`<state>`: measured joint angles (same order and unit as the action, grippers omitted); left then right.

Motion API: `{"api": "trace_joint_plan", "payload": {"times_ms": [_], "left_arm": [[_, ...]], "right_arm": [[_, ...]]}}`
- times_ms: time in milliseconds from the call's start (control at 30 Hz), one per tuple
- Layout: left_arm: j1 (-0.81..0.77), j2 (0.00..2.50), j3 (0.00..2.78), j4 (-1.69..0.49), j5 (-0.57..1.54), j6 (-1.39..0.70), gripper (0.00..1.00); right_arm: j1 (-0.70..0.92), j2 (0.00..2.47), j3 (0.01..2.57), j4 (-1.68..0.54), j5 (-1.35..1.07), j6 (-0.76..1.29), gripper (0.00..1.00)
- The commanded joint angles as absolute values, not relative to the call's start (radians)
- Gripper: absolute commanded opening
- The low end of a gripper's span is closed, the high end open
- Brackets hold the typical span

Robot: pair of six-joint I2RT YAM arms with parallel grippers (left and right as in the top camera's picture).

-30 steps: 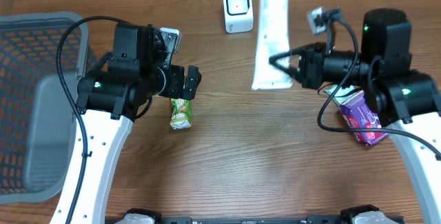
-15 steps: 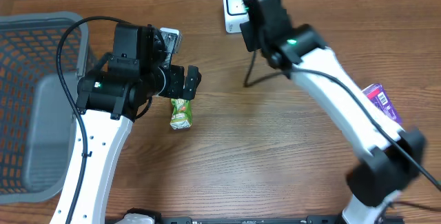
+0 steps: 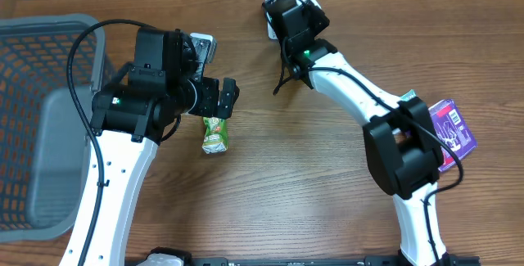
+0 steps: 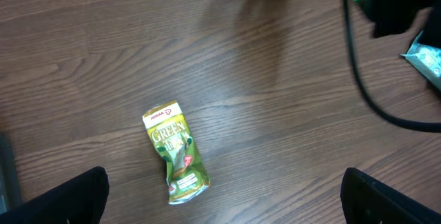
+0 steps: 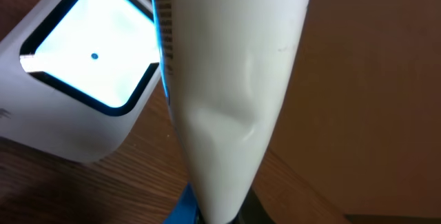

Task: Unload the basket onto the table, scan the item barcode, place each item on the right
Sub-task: 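Hold the white tube in front of the white scanner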

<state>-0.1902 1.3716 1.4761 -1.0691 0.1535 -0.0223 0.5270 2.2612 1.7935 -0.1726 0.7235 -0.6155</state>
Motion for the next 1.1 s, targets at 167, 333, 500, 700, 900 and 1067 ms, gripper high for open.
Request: {"api": "trace_joint_plan", "payload": {"times_ms": [167,333,500,700,900,1067], "left_arm": [[-0.190,1.353,1.493,-1.069,0.154,-0.007,1.00],[-0.190,1.353,1.493,-1.069,0.154,-0.007,1.00],[-0.190,1.353,1.493,-1.069,0.154,-0.007,1.00],[-0.190,1.353,1.493,-1.069,0.154,-0.007,0.99],[-0.190,1.353,1.493,-1.069,0.154,-0.007,1.00],[-0.190,1.353,1.493,-1.069,0.154,-0.007,1.00]], "right_arm": [[0.509,2.317,1.819,-0.145,0.759,-0.684,0.04],[0.484,2.321,1.813,-0.154,0.767,-0.682,0.04],[0.464,2.321,1.813,-0.215,0.767,-0.681,0.04],[0.482,2.321,1.813,-0.219,0.778,-0.682,0.04],[0.551,2.319,1.813,-0.212,0.811,-0.681,0.04],[0.593,2.233,1.813,-0.388,0.651,-0.445,0.04]]}}
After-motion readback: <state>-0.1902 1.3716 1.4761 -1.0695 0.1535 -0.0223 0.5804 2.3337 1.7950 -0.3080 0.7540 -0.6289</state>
